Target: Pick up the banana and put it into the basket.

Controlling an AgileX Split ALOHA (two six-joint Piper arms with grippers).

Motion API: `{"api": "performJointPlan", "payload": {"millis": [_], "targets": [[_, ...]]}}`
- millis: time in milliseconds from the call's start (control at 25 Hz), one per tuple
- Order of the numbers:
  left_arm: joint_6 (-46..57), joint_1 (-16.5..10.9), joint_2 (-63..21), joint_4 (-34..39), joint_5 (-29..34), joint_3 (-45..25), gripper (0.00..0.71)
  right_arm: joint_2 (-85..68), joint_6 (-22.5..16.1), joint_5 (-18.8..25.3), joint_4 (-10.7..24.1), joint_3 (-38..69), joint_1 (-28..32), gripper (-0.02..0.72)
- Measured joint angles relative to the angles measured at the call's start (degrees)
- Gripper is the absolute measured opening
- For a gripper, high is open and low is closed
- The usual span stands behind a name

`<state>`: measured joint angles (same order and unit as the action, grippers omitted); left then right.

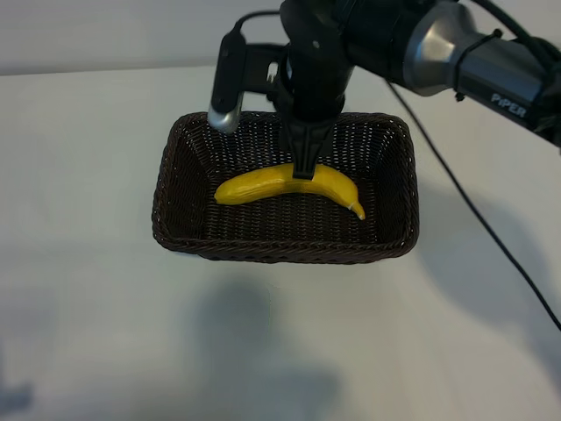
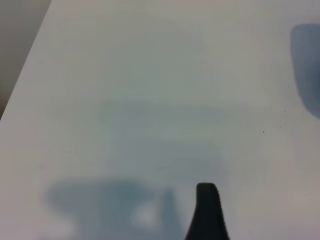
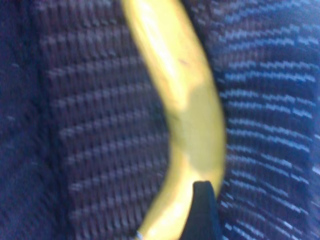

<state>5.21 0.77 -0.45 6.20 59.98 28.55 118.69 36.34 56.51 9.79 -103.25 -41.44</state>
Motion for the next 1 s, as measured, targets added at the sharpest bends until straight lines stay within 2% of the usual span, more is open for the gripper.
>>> {"api": "performJointPlan", "payload": {"millis": [160,240,320,440,560,640,840,1000], "targets": [[0.0,0.0,0.0,0.0,0.0,0.0,0.571,-0.16,-5.86,0.3,1.2,-0.06,2.39,0.568],[0.06,0.0,0.0,0.0,0.0,0.0,0.571,-0.16,-7.9,0.74,-0.01,-0.1,5.07,0.559],[0.06,0.0,0.0,0.0,0.0,0.0,0.571,-0.16,-9.11,1.33,-3.01,-0.1,8.75,0.55],[0.06,0.0,0.0,0.0,0.0,0.0,0.571,-0.16,-11.27,3.15,-9.79,-0.1,14.47,0.549],[0.06,0.0,0.0,0.0,0.0,0.0,0.571,-0.16,-15.64,4.8,-14.98,-0.1,20.11,0.548],[0.06,0.0,0.0,0.0,0.0,0.0,0.571,-0.16,-19.21,5.86,-17.17,-0.1,22.98,0.547],[0.06,0.0,0.0,0.0,0.0,0.0,0.571,-0.16,-29.7,6.82,-17.7,-0.1,28.82,0.547],[0.06,0.0,0.0,0.0,0.0,0.0,0.571,-0.16,-35.19,7.86,-15.67,-0.1,32.57,0.547]]}}
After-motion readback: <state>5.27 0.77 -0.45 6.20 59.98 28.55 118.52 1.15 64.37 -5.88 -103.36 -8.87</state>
